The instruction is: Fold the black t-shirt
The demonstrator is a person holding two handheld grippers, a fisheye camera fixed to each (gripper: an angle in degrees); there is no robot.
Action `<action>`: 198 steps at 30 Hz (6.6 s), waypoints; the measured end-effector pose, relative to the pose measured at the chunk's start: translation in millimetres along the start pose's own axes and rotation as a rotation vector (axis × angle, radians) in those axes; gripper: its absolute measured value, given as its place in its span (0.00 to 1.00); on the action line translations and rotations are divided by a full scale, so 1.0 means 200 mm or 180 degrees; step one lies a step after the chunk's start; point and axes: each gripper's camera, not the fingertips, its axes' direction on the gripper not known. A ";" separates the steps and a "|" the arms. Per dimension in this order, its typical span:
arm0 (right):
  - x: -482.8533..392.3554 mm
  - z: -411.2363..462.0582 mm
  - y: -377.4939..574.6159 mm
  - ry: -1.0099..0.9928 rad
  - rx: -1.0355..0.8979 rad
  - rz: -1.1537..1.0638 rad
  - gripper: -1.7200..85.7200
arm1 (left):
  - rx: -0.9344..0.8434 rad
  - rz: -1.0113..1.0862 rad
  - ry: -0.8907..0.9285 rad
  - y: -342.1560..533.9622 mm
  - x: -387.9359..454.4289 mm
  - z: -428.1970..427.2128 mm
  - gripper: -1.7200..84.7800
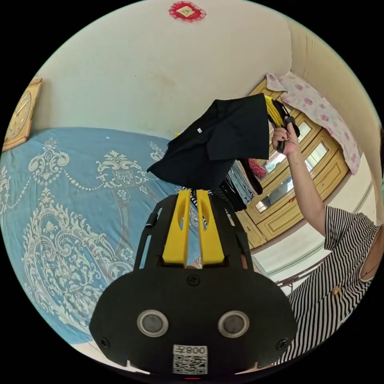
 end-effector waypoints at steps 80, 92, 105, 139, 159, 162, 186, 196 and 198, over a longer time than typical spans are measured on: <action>-0.79 -1.23 1.95 -0.0200 0.0693 -0.1510 0.02 | 0.2190 0.2119 -0.2121 2.50 2.65 -2.47 0.03; 0.87 -0.19 0.39 0.0889 -0.0380 -0.0415 0.02 | 0.0626 0.0721 -0.2364 0.95 1.26 -1.98 0.03; 2.59 0.11 0.99 0.1144 -0.1853 0.1094 0.06 | -0.0723 -0.1130 -0.1737 1.17 -0.07 -1.90 0.09; 2.88 -0.88 1.12 0.1164 -0.2633 0.1613 0.04 | 0.0002 -0.2701 0.0433 1.41 -0.34 -2.88 0.04; 2.19 -1.67 -1.08 -0.0004 -0.0320 0.0260 0.03 | 0.1183 -0.0274 0.0027 -0.54 0.12 -3.75 0.03; 1.92 -1.87 -1.14 -0.0079 -0.0113 -0.0076 0.04 | 0.1177 0.0106 -0.0192 -0.60 0.37 -3.91 0.03; 2.51 -1.83 0.92 0.0461 -0.2005 0.2144 0.03 | -0.0539 -0.2591 -0.0138 0.82 -0.08 -3.14 0.03; 2.47 -1.89 0.84 0.0482 -0.2059 0.2015 0.03 | -0.0401 -0.2623 -0.0156 0.69 -0.13 -3.05 0.03; 2.45 -1.92 0.82 0.0453 -0.2042 0.1980 0.03 | -0.0348 -0.2603 -0.0128 0.67 -0.13 -3.05 0.03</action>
